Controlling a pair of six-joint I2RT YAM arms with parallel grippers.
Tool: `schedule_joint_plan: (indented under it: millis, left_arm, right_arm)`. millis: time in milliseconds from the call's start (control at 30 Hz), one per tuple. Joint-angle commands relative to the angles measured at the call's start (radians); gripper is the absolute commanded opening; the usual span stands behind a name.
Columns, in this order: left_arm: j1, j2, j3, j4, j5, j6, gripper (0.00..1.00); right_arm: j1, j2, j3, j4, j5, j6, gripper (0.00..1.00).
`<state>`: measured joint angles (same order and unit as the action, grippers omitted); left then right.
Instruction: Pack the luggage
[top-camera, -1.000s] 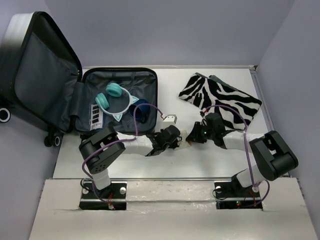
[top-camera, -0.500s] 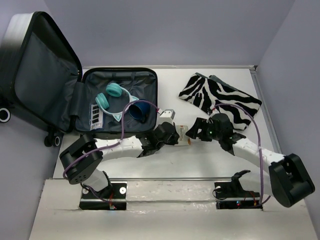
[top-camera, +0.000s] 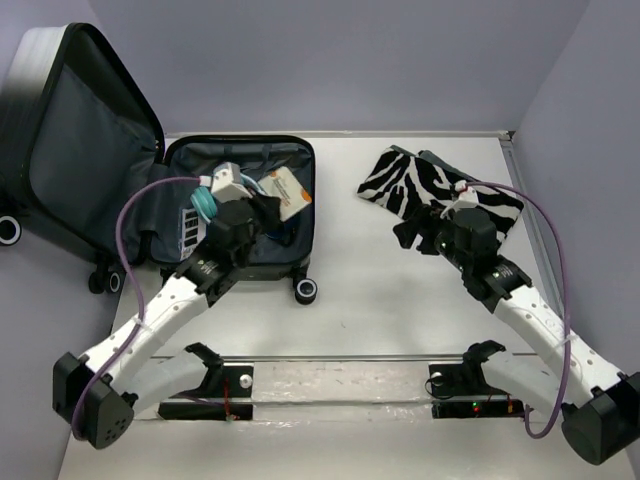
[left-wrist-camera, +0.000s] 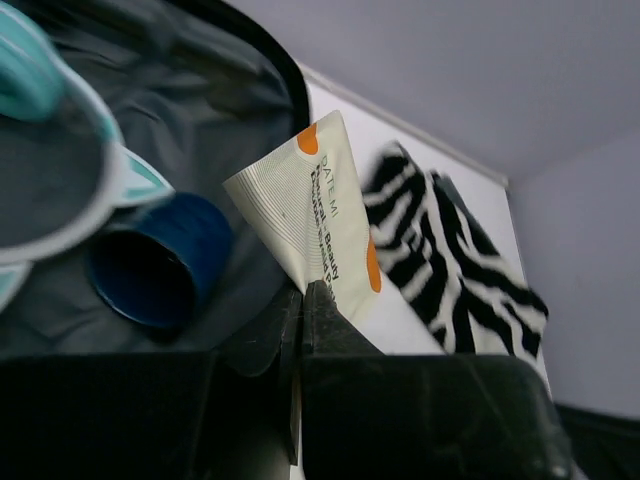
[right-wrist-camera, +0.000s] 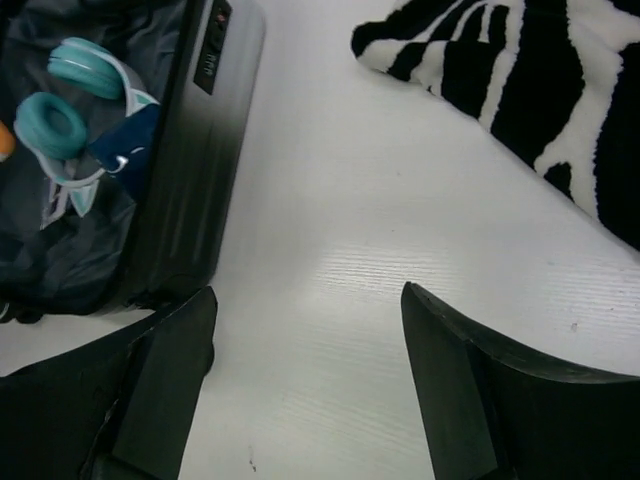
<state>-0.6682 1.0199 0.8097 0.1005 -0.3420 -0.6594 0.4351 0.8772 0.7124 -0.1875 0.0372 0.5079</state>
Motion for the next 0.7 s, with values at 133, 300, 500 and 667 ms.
schedule_joint_plan:
  millis: [133,300,500,667]
  left_arm:
    - [0.395,-0.051,-0.072,-0.01,-0.097,-0.023,0.18]
    - [0.452,-0.035,-0.06,0.019,0.07,-0.046,0.94]
    - [0.354,-0.181,-0.023,0.042,0.097,0.015,0.99]
    - [0.219,-0.211,-0.017,0.028,0.089,0.046,0.99]
  right_arm:
    - [-0.002,0.186,0.122,-0.041,0.082,-0.052,0.8]
    - [-0.201,0.273,0.127,-0.038,0.078,-0.011,0.92]
    - [-0.303,0.484,0.238,0.014,0.041,-0.017,0.86]
    - [-0.251,0.724,0.45,-0.055,0.012,-0.127,0.66]
